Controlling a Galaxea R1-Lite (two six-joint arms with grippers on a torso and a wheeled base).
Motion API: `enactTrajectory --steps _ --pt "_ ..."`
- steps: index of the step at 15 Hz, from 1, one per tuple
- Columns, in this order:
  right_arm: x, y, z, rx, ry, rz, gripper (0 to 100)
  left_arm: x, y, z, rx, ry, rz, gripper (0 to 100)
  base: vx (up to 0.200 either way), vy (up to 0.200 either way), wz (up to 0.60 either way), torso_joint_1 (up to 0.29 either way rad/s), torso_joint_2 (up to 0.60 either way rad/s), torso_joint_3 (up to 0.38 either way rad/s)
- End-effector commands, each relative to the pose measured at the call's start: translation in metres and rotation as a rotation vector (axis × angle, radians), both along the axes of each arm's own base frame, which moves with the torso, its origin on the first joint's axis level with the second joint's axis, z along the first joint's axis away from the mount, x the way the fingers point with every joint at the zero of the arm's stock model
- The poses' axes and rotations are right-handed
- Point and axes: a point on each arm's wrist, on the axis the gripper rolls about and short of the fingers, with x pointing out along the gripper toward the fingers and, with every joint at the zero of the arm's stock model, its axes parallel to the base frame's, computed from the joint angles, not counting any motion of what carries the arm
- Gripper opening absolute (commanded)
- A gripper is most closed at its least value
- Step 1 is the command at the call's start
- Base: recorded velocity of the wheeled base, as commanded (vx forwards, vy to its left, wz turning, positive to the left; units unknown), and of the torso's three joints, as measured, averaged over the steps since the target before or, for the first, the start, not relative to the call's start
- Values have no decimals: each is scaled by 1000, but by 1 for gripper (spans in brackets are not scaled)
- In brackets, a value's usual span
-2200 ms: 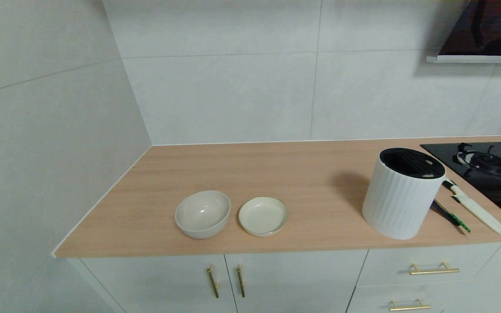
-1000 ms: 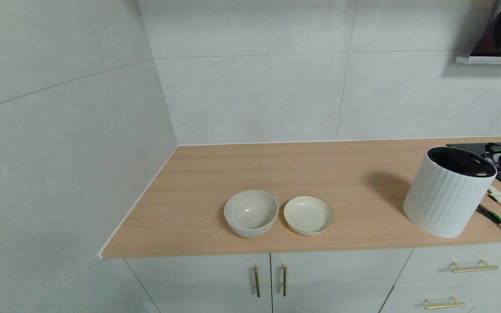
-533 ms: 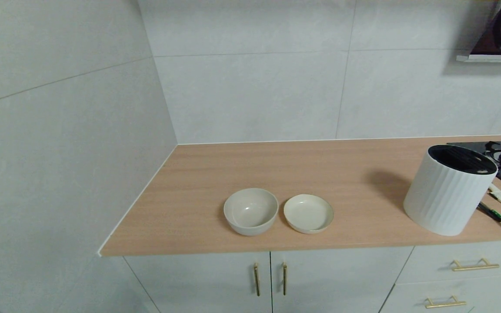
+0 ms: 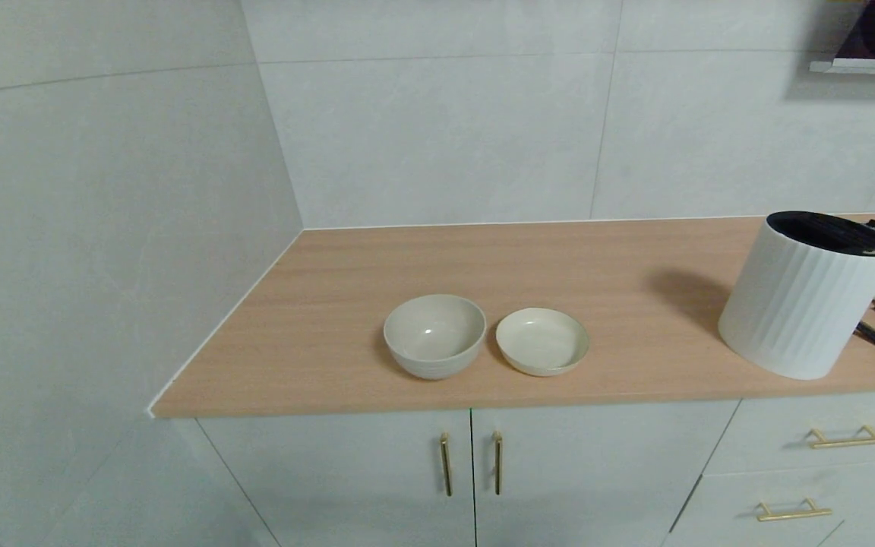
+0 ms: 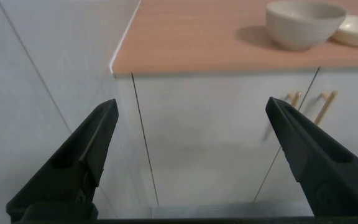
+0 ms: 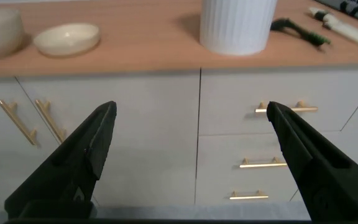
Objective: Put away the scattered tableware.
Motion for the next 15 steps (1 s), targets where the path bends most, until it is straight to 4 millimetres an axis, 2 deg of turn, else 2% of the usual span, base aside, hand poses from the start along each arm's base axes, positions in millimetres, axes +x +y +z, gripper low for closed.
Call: enactTrajectory --steps 1,15 --pt "0 0 0 0 1 0 100 0 0 0 0 0 0 100 0 0 0 -242 540 295" --pt "0 0 0 0 1 0 100 0 0 0 0 2 0 100 0 0 0 -203 497 291"
